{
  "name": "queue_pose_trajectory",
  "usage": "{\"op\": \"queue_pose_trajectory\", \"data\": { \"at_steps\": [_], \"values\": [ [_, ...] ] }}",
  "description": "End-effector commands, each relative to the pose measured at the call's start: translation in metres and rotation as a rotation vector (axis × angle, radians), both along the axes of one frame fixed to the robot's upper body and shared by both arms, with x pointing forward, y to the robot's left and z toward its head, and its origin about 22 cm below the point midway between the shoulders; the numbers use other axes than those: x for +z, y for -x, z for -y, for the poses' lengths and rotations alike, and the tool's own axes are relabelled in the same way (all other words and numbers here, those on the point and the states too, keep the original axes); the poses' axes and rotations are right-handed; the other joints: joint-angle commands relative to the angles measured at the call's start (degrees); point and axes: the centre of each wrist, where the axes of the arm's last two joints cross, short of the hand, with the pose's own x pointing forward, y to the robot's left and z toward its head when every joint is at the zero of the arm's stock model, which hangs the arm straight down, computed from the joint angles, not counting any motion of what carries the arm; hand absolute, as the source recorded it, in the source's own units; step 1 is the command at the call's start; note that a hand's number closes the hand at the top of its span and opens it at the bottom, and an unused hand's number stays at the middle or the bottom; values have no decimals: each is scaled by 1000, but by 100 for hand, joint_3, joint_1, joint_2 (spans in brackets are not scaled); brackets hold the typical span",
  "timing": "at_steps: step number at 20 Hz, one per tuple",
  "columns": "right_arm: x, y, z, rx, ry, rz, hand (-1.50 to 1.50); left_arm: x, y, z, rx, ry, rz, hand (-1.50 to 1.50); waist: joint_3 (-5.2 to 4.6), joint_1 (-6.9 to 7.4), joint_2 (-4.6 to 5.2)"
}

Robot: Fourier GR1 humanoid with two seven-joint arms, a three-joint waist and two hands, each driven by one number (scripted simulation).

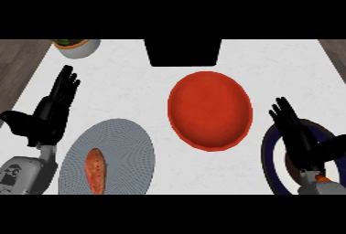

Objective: Pick the cupcake from the plate and place it in the bowl

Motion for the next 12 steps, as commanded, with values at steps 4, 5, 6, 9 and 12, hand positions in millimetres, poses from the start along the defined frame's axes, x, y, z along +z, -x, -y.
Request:
{"op": "queue_pose_trajectory", "data": {
  "at_steps": [4,5,6,9,12],
  "values": [
    [44,-3,-68,671,-145,273,-150,23,-4,-20,56,-43,102,0,-202,70,19],
    [67,-11,-77,806,-139,358,-150,27,-6,-24,63,-35,120,0,-208,161,8],
    [75,-7,-95,955,-170,403,-150,35,-10,-25,78,-31,150,0,-204,226,-22],
    [84,14,-25,563,201,670,-150,28,1,-45,148,-8,103,0,-196,-348,12],
    [83,37,4,616,246,789,-150,18,7,-66,142,3,113,0,-203,-358,83]
  ]
}}
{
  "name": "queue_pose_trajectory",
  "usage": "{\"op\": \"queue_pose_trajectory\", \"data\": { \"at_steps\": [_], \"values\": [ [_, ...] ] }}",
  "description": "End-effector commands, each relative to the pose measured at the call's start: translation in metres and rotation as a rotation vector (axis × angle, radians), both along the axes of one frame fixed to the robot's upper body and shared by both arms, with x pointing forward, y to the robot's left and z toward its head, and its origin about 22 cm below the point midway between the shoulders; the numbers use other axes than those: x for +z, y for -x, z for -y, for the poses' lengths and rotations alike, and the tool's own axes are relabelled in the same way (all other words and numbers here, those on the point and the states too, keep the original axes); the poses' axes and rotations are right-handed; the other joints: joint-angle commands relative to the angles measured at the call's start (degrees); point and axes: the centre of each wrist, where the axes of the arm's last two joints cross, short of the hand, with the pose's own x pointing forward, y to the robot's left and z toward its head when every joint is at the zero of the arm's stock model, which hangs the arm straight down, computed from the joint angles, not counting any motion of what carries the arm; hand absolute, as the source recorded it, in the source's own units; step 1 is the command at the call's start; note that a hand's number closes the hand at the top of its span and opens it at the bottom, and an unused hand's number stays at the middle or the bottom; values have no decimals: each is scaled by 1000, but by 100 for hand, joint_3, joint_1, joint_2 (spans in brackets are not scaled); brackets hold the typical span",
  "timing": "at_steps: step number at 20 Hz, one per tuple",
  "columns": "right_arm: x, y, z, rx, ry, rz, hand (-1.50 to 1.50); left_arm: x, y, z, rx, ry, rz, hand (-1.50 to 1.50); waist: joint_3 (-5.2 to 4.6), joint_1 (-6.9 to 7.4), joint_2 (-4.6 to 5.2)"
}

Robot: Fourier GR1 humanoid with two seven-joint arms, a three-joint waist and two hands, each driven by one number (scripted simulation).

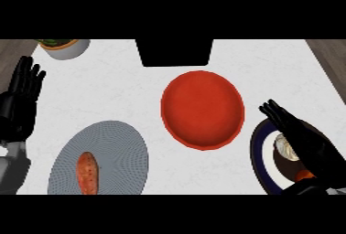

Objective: Pick the cupcake from the plate and place it in the bowl

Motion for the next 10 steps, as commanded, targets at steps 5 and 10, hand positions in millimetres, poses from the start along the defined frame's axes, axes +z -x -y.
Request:
{"op": "queue_pose_trajectory", "data": {
  "at_steps": [5,10],
  "values": [
    [3,75,63,68,193,277,-150,5,5,-14,18,2,22,0,-3,-85,79],
    [70,80,103,-95,451,346,-150,6,-1,-11,25,6,25,0,-19,-101,89]
  ]
}}
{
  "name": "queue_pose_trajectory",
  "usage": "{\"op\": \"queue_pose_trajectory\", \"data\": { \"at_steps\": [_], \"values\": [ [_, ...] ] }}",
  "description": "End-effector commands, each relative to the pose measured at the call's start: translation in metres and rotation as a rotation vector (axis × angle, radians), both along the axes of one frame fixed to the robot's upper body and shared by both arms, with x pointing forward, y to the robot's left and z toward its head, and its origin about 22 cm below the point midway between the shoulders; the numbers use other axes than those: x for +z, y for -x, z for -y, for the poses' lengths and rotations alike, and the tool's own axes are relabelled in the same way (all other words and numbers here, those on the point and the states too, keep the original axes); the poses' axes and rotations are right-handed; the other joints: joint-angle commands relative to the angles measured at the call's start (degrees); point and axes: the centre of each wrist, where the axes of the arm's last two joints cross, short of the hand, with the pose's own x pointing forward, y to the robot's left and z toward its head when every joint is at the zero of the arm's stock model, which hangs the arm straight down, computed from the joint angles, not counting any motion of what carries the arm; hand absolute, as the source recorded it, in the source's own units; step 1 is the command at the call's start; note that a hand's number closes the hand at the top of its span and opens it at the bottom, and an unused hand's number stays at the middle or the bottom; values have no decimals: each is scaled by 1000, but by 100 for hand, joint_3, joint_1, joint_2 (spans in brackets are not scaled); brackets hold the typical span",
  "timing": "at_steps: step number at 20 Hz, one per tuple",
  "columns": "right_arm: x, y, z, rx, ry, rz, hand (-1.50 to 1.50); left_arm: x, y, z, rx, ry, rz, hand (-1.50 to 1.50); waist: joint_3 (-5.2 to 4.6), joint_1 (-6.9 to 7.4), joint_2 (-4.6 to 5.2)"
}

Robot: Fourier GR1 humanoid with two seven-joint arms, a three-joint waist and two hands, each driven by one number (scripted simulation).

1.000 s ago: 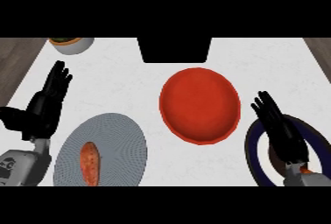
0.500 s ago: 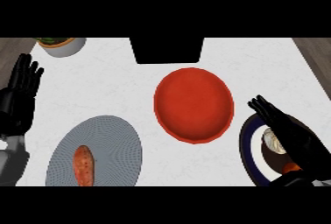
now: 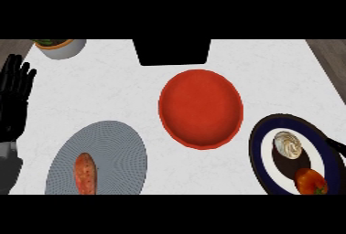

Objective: Pick the cupcake from the plate and place it in the bowl

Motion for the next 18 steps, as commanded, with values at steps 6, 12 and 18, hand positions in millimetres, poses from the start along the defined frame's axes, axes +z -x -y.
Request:
{"op": "queue_pose_trajectory", "data": {
  "at_steps": [6,12,18],
  "values": [
    [87,16,57,-133,491,-9,-150,-5,3,8,-17,5,0,0,-13,50,11],
    [105,12,64,-107,759,-99,-150,10,-11,-2,-20,-10,14,0,-4,134,53],
    [105,22,59,-78,873,-135,-150,12,-6,16,-19,-5,12,0,-2,132,34]
  ]
}}
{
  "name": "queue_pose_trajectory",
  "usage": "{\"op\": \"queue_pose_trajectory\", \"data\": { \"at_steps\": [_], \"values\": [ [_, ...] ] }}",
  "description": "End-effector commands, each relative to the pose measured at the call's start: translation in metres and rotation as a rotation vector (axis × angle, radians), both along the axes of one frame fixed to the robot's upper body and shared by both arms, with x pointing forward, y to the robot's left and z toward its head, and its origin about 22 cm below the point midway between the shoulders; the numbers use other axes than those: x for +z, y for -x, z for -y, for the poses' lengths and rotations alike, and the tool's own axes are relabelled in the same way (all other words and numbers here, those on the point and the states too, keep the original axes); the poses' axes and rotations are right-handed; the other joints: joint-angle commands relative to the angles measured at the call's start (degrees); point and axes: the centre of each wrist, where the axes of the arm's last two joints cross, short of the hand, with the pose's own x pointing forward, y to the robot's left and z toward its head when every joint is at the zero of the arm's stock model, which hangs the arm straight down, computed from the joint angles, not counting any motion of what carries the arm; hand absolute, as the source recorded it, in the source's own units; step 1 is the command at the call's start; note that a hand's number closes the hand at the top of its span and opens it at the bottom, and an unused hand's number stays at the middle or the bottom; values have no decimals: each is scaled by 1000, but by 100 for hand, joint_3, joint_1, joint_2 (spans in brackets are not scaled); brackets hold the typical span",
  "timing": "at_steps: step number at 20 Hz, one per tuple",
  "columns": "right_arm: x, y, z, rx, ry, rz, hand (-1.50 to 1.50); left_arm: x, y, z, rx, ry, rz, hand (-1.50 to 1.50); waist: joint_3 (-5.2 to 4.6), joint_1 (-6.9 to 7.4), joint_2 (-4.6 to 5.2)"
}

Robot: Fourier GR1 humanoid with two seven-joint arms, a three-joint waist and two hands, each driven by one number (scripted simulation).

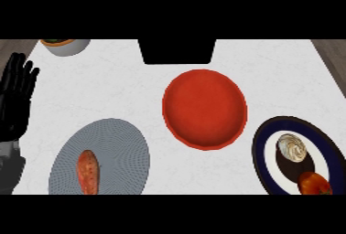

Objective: Pick the cupcake from the plate and place it in the bowl

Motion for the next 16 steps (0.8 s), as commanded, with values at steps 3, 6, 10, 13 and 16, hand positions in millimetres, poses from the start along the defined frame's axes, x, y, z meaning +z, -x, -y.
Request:
{"op": "queue_pose_trajectory", "data": {
  "at_steps": [3,6,10,13,16],
  "values": [
    [-8,-9,12,-9,52,-47,-150,2,-1,-13,-18,0,-19,0,3,73,16],
    [-31,-15,26,-5,79,-68,-150,-7,-7,-2,-16,0,18,0,6,93,29],
    [-58,-28,-1,-8,65,-56,-150,12,-8,13,-36,-2,-6,0,5,98,19],
    [-55,-32,1,-22,62,-87,-150,-2,0,-9,-33,-13,10,0,2,80,15],
    [-95,-30,-12,-18,99,-114,-150,-2,-20,-1,0,6,-2,0,4,60,24]
  ]
}}
